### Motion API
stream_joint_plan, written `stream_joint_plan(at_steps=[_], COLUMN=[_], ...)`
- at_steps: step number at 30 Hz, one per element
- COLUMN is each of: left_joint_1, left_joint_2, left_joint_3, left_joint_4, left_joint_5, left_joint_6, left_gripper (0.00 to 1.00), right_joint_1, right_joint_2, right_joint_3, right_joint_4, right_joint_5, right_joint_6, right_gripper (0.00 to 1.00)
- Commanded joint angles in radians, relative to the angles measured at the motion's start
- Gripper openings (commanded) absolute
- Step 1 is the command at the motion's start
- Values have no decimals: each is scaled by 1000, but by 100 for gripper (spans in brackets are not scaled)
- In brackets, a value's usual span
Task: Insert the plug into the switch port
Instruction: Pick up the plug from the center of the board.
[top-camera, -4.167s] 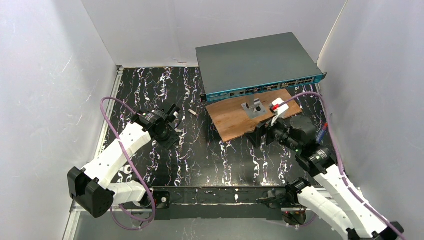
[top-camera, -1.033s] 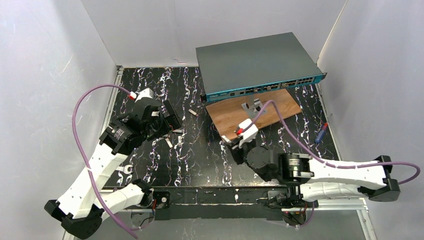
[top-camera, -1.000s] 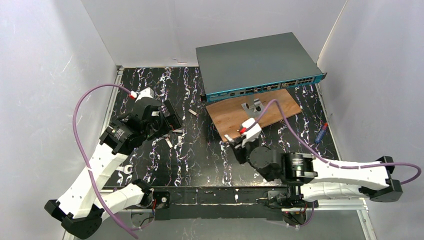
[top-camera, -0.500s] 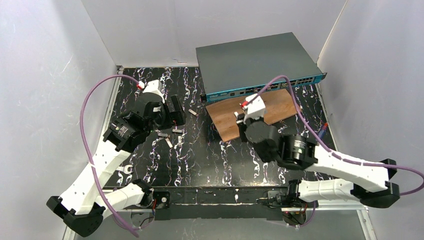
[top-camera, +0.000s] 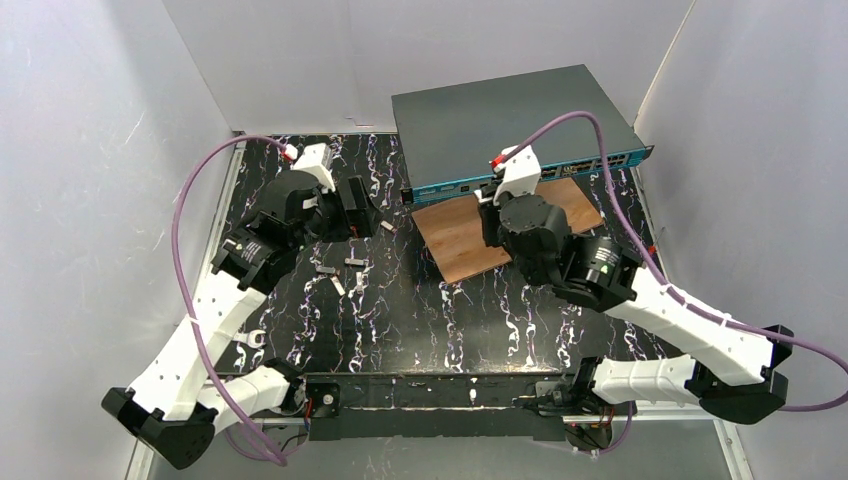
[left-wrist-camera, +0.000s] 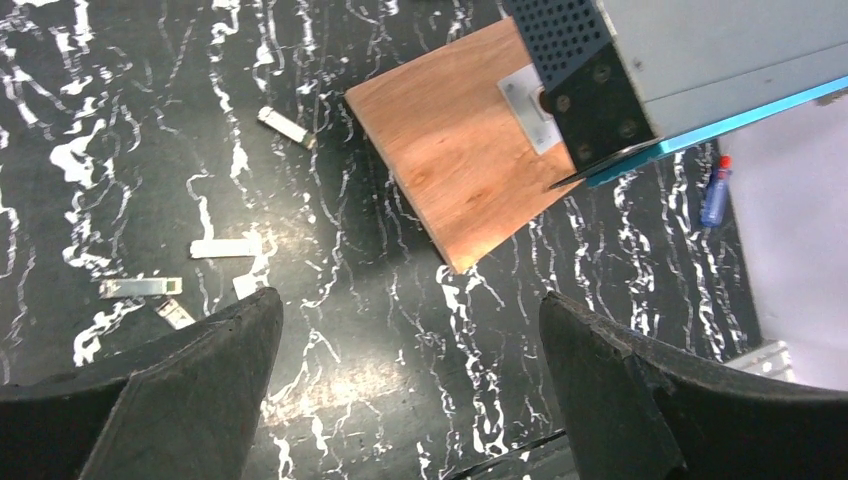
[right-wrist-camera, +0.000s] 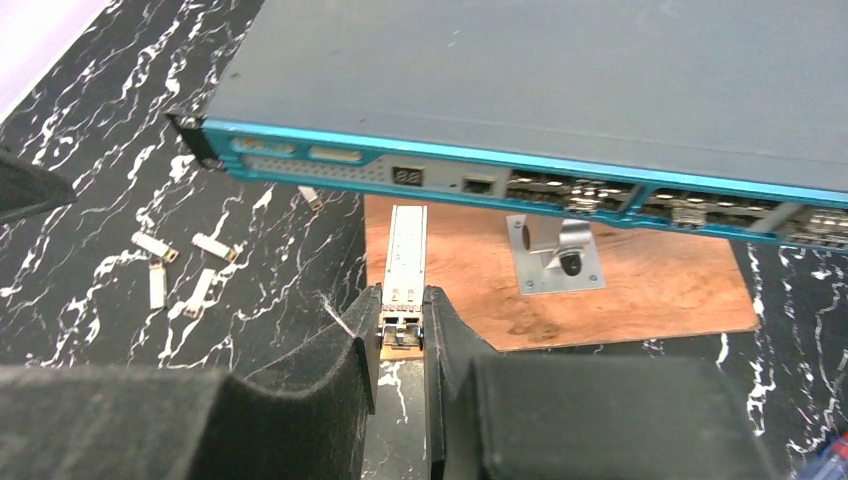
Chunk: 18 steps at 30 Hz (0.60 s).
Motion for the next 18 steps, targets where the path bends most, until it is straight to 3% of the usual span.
stream_joint_plan(at_steps=[1,7,18], left_joint_1=[29,31,31], left_joint_2=[23,66,145], left_joint_3=[28,41,139], left_joint_4=[80,137,127], left_joint_5=[160,248,300], left_joint_6=[7,39,228], left_gripper=[98,98,98], right_joint_1=[-38,-116,-294], right_joint_2=[-26,-7,4], right_joint_3=[82,98,76], right_joint_4=[-67,-103,-81], right_joint_5=[52,0,-187], right_joint_6=[15,38,29], right_gripper=[1,1,1])
